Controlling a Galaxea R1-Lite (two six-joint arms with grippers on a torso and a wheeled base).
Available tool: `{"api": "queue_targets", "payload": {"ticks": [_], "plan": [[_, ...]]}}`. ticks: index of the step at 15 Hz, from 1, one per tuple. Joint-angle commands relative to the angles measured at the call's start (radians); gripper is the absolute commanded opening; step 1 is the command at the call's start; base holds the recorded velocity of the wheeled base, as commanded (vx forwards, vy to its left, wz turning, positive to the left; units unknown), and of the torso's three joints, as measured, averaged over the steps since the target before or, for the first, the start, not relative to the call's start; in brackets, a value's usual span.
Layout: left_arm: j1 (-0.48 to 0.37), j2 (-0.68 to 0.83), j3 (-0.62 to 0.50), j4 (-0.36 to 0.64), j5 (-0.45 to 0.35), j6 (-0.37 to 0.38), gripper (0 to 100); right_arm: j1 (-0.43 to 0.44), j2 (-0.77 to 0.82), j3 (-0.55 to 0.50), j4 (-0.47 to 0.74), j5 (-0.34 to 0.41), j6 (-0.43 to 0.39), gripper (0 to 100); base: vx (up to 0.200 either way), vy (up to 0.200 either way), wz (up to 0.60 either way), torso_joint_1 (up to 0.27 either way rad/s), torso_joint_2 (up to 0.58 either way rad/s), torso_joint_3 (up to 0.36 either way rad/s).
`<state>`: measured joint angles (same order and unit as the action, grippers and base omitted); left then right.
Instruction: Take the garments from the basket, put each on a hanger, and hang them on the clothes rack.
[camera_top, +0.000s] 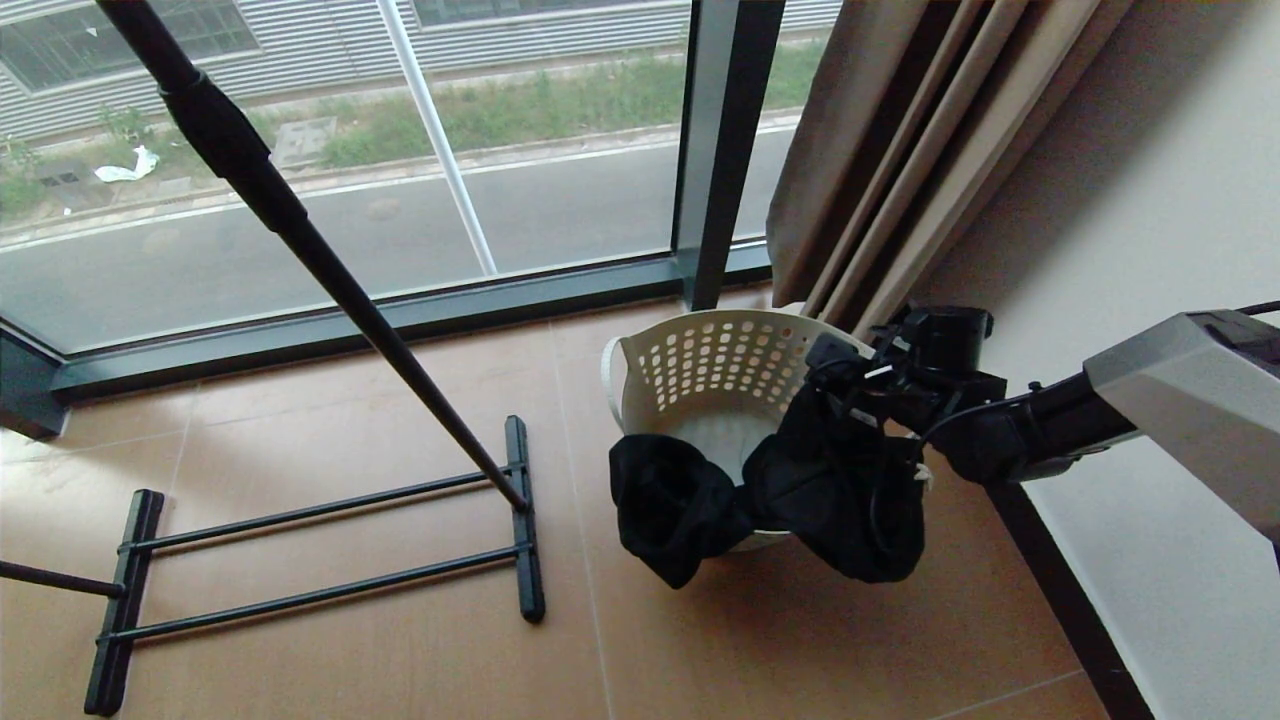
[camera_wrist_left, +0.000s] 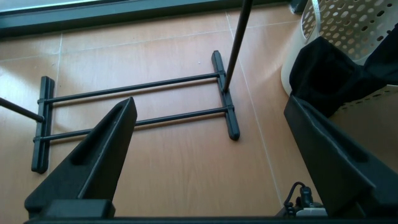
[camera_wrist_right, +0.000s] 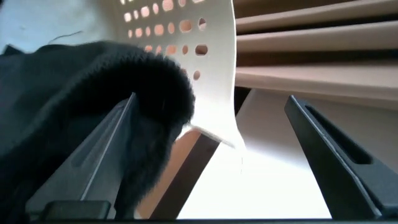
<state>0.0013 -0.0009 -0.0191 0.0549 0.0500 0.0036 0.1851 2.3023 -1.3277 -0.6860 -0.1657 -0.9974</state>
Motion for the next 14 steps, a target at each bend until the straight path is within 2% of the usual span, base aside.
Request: {"api": "queue_targets", "payload": {"ticks": [1,7,8,11,12,14], "plan": [[0.0,0.001,-0.001,0.0,0.001,-0.001,100,0.001,0.045,-0.05,0.016,-0.009,-0.004,100,0.0,0.0,0.0,0.0,0.0,0.0],[0.0,0.001,0.001,0.0,0.001,0.001,100,-0.004,0.062,-0.104,0.037,-0.011,-0.003,100,0.0,0.0,0.0,0.0,0.0,0.0],[0.0,0.001,-0.001,0.0,0.001,-0.001,100,-0.004,0.055,-0.094,0.036,-0.031,-0.001,0,0.0,0.0,0.0,0.0,0.0,0.0],[0.0,0.001,-0.001,0.0,0.002,-0.001,100,0.004,-0.072,0.024,0.034,-0.031,0.01,0,0.0,0.0,0.0,0.0,0.0,0.0],[0.0,0.001,-0.001,0.0,0.002,-0.001,100,0.004,-0.072,0.024,0.034,-0.031,0.01,0,0.0,0.0,0.0,0.0,0.0,0.0],[0.0,0.001,-0.001,0.0,0.001,-0.001,100,0.06,-0.317,0.225,0.06,-0.052,0.085,0,0.0,0.0,0.0,0.0,0.0,0.0]]}}
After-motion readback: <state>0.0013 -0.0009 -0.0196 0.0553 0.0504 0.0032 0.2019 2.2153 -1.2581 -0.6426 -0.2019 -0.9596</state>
